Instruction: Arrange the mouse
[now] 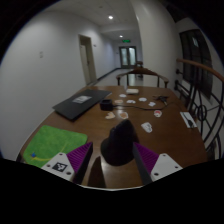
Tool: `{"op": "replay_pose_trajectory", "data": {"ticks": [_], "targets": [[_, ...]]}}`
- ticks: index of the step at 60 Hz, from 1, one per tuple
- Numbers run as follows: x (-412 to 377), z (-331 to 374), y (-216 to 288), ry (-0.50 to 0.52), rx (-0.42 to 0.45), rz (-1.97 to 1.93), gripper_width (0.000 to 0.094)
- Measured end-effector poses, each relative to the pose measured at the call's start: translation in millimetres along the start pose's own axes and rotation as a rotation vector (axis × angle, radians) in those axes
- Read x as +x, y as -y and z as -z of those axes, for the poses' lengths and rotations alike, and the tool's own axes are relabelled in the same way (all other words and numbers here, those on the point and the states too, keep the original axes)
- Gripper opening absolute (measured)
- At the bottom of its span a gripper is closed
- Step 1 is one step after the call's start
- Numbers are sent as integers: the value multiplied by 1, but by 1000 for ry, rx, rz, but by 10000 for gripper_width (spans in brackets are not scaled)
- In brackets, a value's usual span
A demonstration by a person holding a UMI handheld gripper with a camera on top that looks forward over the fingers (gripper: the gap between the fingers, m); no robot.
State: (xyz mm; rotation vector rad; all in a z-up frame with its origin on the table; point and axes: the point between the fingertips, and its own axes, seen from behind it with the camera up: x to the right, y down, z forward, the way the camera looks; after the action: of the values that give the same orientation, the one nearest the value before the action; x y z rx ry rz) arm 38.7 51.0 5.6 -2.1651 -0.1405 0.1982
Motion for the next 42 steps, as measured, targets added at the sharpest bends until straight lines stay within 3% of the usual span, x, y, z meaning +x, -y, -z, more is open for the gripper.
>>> {"op": "replay_pose_trajectory", "data": {"ticks": [8,19,42], "targets": [[12,-13,10,-89,-13,9,778],[10,-35,17,-160,2,72,611],[9,-35,19,-195,35,74,571]]}}
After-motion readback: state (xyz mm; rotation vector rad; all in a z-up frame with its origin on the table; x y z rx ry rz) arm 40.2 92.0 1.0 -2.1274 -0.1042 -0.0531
